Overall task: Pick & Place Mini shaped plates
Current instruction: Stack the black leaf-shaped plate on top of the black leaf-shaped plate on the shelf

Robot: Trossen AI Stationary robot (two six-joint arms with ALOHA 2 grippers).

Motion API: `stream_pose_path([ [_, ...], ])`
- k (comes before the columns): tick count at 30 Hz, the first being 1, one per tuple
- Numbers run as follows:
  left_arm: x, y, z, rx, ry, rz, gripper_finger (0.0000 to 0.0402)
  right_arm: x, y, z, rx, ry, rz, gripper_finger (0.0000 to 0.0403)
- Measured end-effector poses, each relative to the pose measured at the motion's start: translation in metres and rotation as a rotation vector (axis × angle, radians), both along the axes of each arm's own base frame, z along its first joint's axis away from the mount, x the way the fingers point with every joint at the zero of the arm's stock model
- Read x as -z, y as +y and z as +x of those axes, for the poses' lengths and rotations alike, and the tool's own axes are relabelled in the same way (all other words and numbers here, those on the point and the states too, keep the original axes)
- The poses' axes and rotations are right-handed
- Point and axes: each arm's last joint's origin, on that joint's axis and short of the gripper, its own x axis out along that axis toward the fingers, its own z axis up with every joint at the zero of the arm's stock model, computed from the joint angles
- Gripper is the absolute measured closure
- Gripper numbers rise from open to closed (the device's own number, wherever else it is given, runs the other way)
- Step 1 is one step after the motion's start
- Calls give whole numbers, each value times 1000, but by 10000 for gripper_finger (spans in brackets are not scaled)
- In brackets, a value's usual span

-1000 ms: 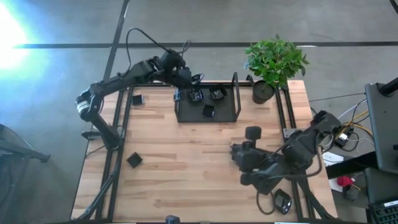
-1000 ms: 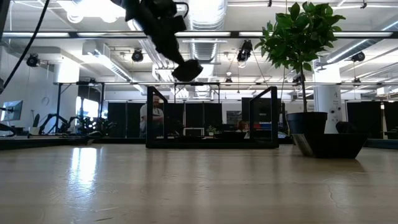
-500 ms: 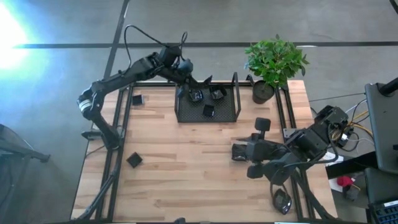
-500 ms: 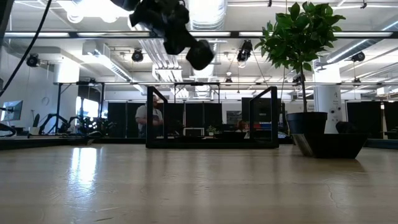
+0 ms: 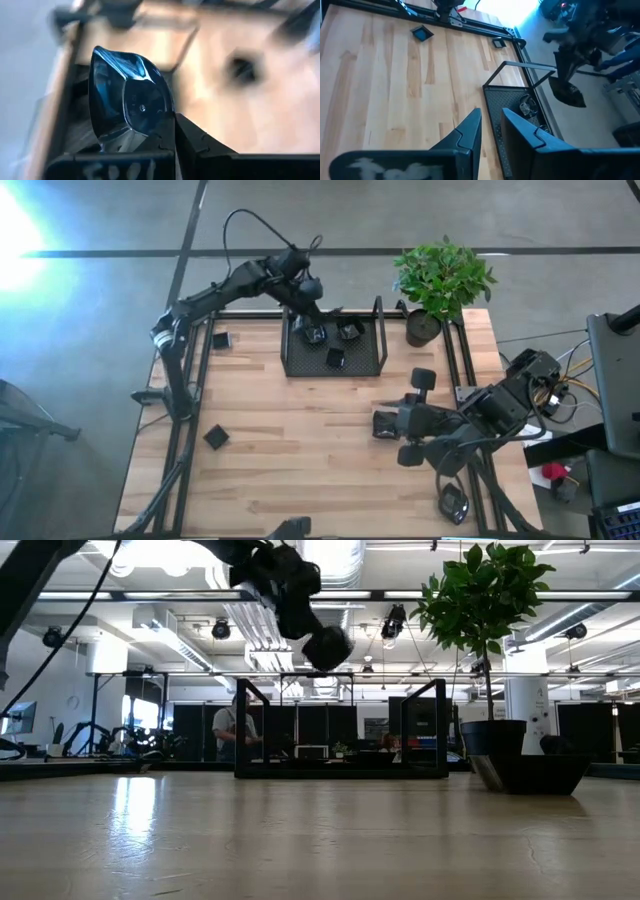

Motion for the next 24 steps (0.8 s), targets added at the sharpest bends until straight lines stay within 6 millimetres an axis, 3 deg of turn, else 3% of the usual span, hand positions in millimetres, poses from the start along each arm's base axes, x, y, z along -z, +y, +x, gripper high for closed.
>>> stream_pose_path([
  [6, 0, -1, 1, 9, 219, 316, 401, 0, 0, 0, -4, 2, -4, 328],
  [11, 9, -5, 3, 27, 309, 403, 401, 0, 0, 0, -6, 4, -8, 334],
  [16, 30, -24, 14, 98, 430, 514, 402, 0, 0, 0, -6, 5, -8, 333],
  [24, 49, -47, 29, 181, 440, 589, 402, 0, 0, 0, -8, 7, -10, 329],
])
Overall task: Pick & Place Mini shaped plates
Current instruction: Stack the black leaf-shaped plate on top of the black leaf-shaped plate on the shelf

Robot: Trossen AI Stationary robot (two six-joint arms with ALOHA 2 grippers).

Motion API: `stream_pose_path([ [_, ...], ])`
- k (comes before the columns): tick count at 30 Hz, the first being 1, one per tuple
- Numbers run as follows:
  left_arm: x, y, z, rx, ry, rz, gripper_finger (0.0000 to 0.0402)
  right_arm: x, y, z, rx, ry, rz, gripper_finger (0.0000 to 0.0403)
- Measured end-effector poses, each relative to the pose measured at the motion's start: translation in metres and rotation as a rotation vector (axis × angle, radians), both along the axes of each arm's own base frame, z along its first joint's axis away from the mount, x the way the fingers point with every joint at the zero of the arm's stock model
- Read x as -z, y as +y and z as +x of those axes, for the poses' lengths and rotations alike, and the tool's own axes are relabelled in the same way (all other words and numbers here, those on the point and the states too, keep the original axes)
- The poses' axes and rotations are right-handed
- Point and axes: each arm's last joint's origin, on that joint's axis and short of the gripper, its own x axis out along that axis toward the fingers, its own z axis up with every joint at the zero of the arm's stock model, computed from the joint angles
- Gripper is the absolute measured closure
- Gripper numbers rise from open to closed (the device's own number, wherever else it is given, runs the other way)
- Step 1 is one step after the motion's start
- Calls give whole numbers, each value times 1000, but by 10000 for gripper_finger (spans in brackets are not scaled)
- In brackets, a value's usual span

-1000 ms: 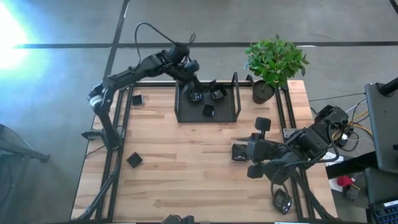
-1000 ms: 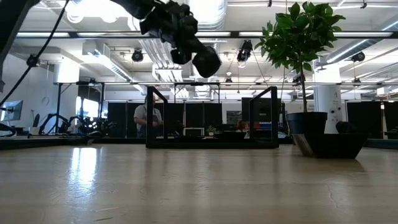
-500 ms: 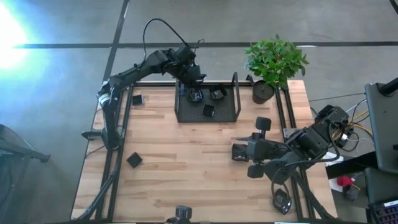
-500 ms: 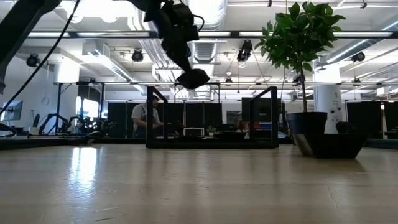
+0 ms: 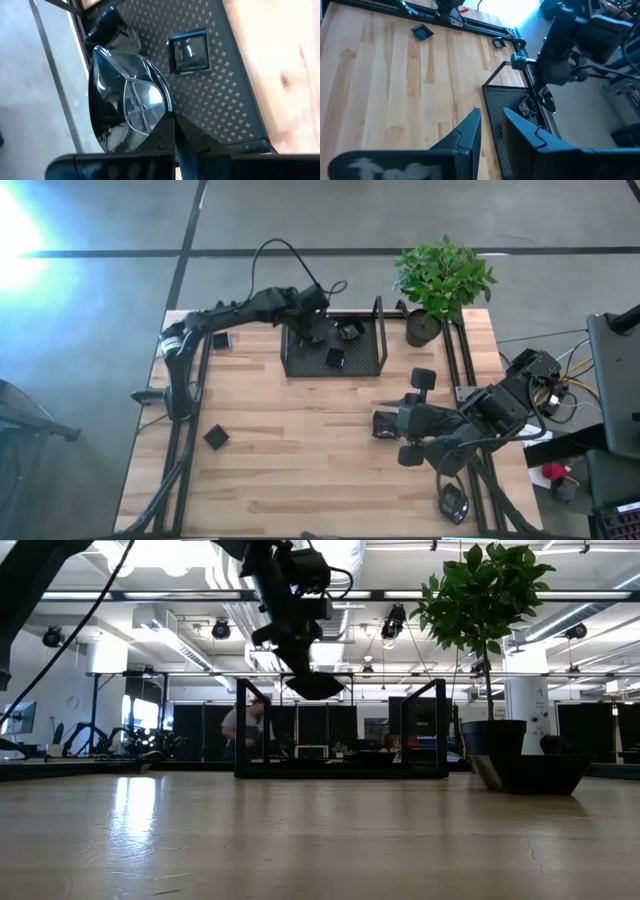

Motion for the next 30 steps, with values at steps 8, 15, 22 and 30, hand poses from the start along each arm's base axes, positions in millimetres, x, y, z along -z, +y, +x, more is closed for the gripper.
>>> stream_pose_path([
  [8, 37, -2, 0, 0, 52, -13, 402, 0, 0, 0, -1, 2, -1, 334],
  [15, 52, 0, 4, -1, 2, 9, 402, 0, 0, 0, -1, 1, -1, 328],
  [22, 72, 0, 2, -8, 9, 3, 402, 0, 0, 0, -1, 1, -1, 335],
  [30, 92, 5, -2, -58, 35, 130, 402, 0, 0, 0, -2, 2, -1, 328],
])
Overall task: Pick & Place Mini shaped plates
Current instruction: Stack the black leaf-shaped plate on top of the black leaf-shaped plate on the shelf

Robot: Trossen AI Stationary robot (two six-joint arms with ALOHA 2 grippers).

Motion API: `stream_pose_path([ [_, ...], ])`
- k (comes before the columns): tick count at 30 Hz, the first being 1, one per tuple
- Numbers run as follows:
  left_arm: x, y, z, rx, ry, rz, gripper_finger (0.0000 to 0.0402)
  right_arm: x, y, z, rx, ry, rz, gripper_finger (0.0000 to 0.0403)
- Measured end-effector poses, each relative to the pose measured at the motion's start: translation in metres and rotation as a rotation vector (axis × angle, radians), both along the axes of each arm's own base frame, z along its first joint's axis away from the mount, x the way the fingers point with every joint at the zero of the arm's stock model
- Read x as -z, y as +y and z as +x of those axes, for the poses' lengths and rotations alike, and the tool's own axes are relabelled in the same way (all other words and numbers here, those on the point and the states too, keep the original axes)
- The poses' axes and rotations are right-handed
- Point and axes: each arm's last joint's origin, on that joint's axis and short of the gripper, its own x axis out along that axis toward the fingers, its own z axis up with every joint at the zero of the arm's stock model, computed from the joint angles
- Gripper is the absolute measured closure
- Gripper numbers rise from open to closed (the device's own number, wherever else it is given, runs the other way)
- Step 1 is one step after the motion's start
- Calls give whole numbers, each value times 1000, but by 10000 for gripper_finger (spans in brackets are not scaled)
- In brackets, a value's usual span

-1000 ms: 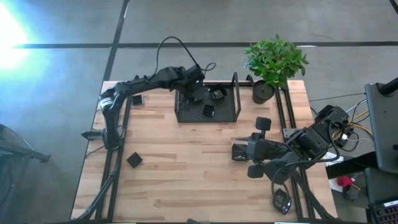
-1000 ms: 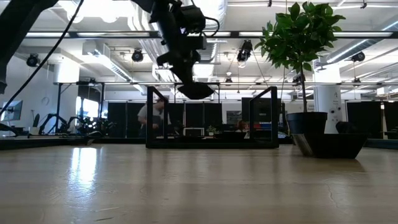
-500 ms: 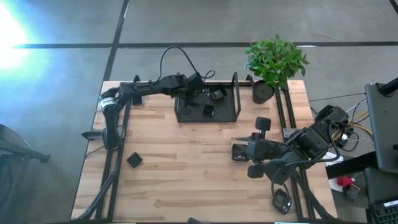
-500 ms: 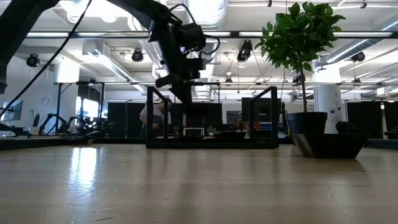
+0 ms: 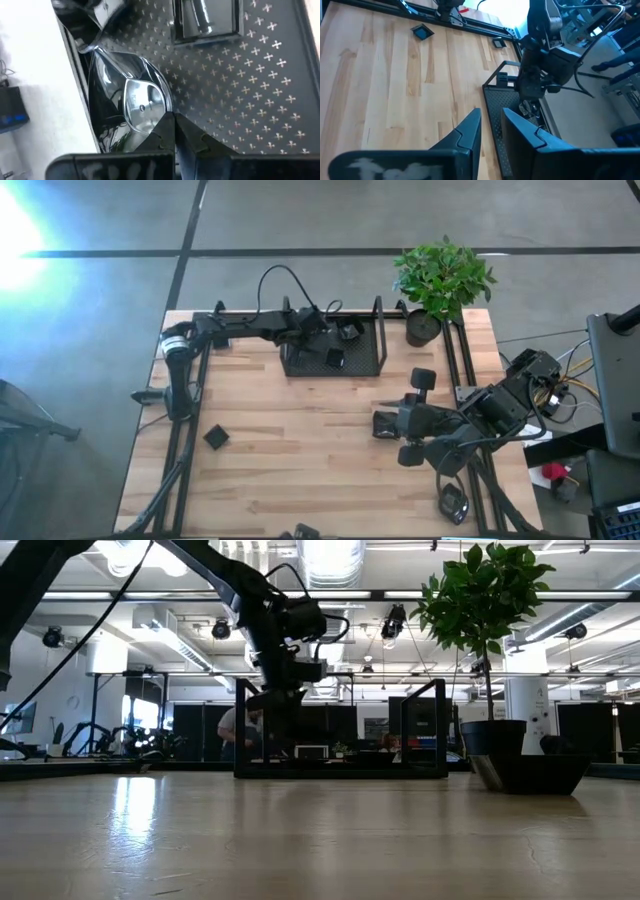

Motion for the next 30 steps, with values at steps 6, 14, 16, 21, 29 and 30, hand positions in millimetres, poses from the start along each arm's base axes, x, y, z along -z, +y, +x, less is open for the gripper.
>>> stream_pose_path([
  [6, 6, 5, -1, -14, -30, 17, 402, 0, 0, 0, 0, 0, 1, 333],
  [14, 4, 8, 1, -34, -71, 26, 401, 0, 0, 0, 0, -1, 1, 330],
  [16, 5, 8, 1, -33, -72, 26, 401, 0, 0, 0, 0, -1, 1, 328],
  [21, 5, 9, 0, -41, -68, 30, 401, 0, 0, 0, 0, -1, 1, 330],
  [29, 5, 13, -1, -75, -83, 27, 362, 0, 0, 0, 0, 0, 1, 333],
  [30, 5, 13, -1, -76, -82, 28, 354, 0, 0, 0, 0, 0, 2, 332],
])
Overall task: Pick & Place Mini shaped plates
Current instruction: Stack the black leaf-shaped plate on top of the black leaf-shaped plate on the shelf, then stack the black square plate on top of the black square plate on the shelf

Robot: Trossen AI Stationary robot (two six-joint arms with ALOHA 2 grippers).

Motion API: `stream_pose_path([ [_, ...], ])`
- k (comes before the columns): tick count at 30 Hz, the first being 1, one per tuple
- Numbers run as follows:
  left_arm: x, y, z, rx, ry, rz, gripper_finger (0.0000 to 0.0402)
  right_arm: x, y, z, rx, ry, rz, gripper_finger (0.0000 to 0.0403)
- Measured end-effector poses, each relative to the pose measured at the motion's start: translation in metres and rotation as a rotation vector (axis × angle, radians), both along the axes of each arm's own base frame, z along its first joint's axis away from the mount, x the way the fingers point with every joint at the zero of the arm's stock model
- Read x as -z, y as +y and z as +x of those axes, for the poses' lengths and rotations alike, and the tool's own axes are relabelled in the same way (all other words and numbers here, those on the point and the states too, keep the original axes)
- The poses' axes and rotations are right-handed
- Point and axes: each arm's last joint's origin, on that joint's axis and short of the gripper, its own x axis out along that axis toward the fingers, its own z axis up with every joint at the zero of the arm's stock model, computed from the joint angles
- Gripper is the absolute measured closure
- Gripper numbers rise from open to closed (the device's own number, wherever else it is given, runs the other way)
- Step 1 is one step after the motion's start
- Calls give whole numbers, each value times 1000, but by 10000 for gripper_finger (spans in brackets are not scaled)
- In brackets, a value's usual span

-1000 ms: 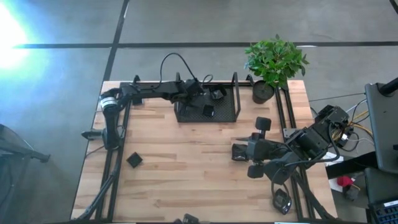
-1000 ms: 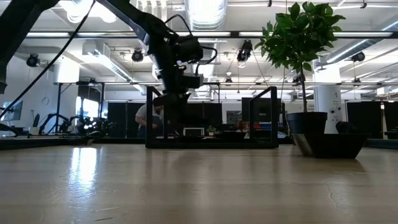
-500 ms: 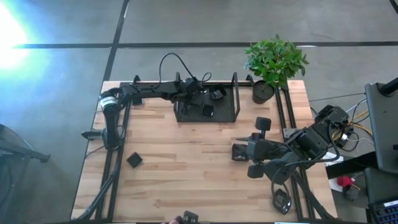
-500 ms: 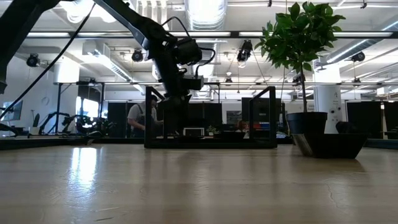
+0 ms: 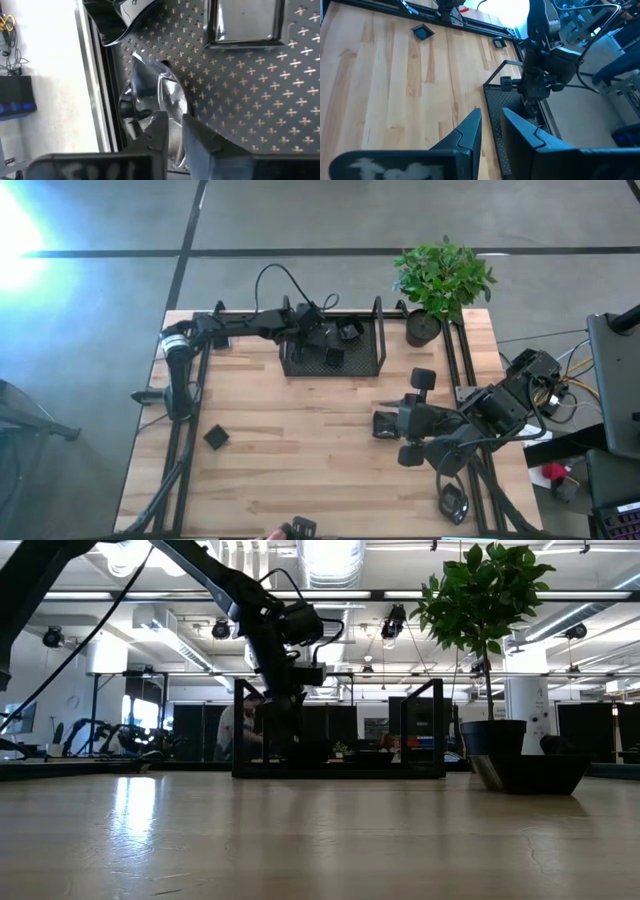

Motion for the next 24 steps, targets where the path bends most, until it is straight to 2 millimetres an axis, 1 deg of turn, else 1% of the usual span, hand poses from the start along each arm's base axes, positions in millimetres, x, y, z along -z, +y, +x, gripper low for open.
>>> stream_pose_path([
  [4, 0, 1, -1, -20, 18, 34, 333, 0, 0, 0, -2, 3, 2, 328],
  [7, -1, 3, -1, -49, 45, 85, 331, 0, 0, 0, -3, 3, 2, 329],
  [10, -4, 2, -2, -55, 34, 84, 330, 0, 0, 0, -16, 13, -12, 332],
  [14, -7, -8, 3, -22, -30, 9, 330, 0, 0, 0, -22, 16, -20, 335],
  [18, -7, -10, 9, -15, -158, -121, 330, 0, 0, 0, -23, 17, -22, 332],
  [24, -1, -6, 14, -23, -195, -128, 330, 0, 0, 0, -23, 17, -22, 328],
])
